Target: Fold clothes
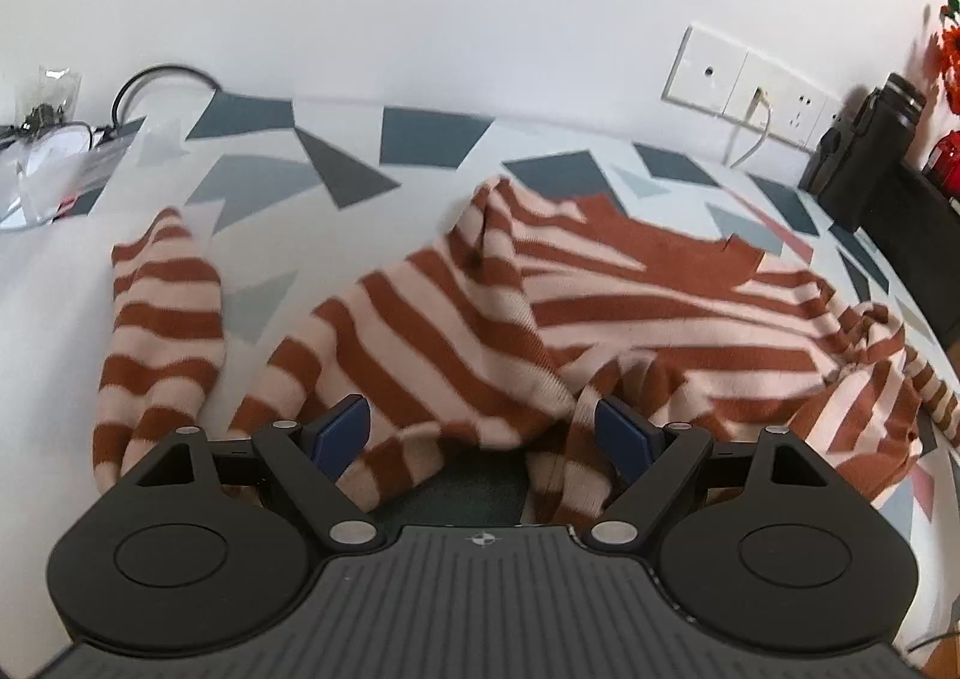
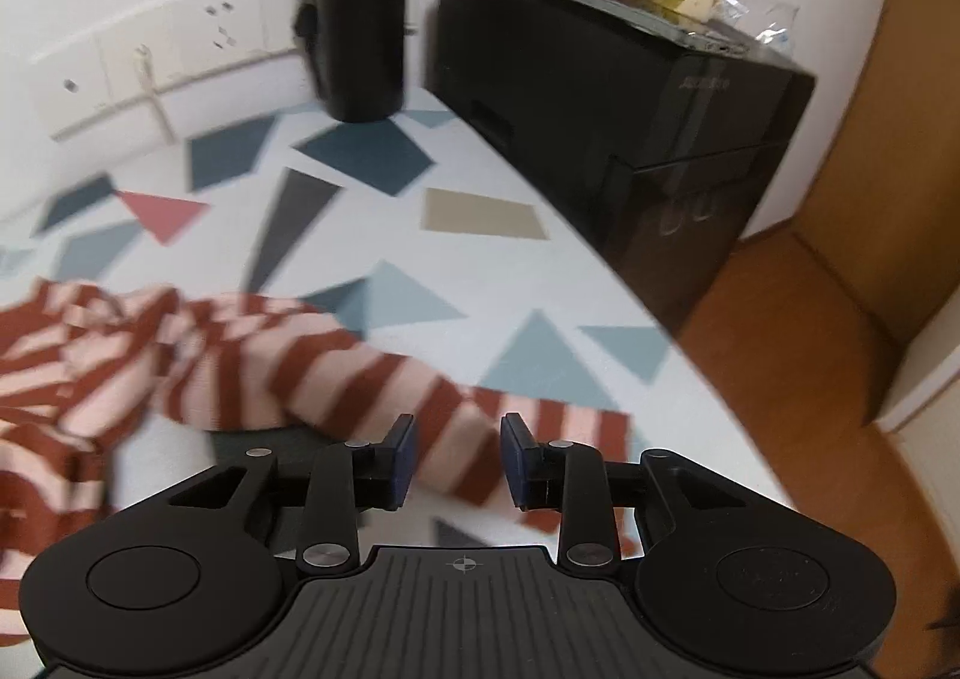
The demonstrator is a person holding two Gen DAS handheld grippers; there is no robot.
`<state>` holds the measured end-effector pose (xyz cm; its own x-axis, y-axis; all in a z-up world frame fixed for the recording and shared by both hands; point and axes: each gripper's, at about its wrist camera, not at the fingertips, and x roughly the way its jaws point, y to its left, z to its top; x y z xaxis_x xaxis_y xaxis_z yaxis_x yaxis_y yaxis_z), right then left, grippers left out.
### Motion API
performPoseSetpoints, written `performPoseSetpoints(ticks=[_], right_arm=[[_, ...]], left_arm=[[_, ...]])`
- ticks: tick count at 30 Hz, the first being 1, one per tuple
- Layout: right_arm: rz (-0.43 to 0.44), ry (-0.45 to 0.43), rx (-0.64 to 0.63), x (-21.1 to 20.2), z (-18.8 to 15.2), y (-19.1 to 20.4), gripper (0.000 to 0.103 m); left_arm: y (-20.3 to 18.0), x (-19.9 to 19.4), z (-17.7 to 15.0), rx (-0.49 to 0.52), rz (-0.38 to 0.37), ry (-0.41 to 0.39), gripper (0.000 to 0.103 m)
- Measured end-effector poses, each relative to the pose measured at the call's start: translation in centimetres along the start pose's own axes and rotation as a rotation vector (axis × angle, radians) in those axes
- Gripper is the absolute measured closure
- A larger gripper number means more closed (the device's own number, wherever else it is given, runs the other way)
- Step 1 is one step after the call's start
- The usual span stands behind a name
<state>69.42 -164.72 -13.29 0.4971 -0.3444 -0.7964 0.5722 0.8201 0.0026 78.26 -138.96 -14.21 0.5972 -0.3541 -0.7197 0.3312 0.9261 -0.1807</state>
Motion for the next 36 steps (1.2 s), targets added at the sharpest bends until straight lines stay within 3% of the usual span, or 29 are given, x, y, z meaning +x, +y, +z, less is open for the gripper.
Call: performPoseSetpoints(ticks=[7, 11, 18, 24, 36], right_arm=[[0.186, -0.031, -0.061, 0.5, 3.2, 4.0, 0.073], [0.256, -0.006, -0.167, 2.5, 5.2, 8.0, 0.066], [0.263, 0.043, -0.251, 6.2, 6.4, 11.8, 0.064], [0.263, 0.033, -0.289, 6.1, 6.1, 12.0, 0.063], [0.271, 0.059, -0.347, 6.2, 5.5, 13.2, 0.06]], left_arm=[[-2.9, 1.5, 2.6, 0.103, -0.007, -0.034, 0.019], [-5.5, 4.2, 3.5, 0.195, -0.027, 0.02, 0.019], [-5.4, 8.2, 2.7, 0.186, 0.047, 0.126, 0.018], [-4.8, 8.2, 1.9, 0.193, 0.063, 0.115, 0.008], [-4.3, 8.4, 2.1, 0.175, 0.083, 0.146, 0.001]])
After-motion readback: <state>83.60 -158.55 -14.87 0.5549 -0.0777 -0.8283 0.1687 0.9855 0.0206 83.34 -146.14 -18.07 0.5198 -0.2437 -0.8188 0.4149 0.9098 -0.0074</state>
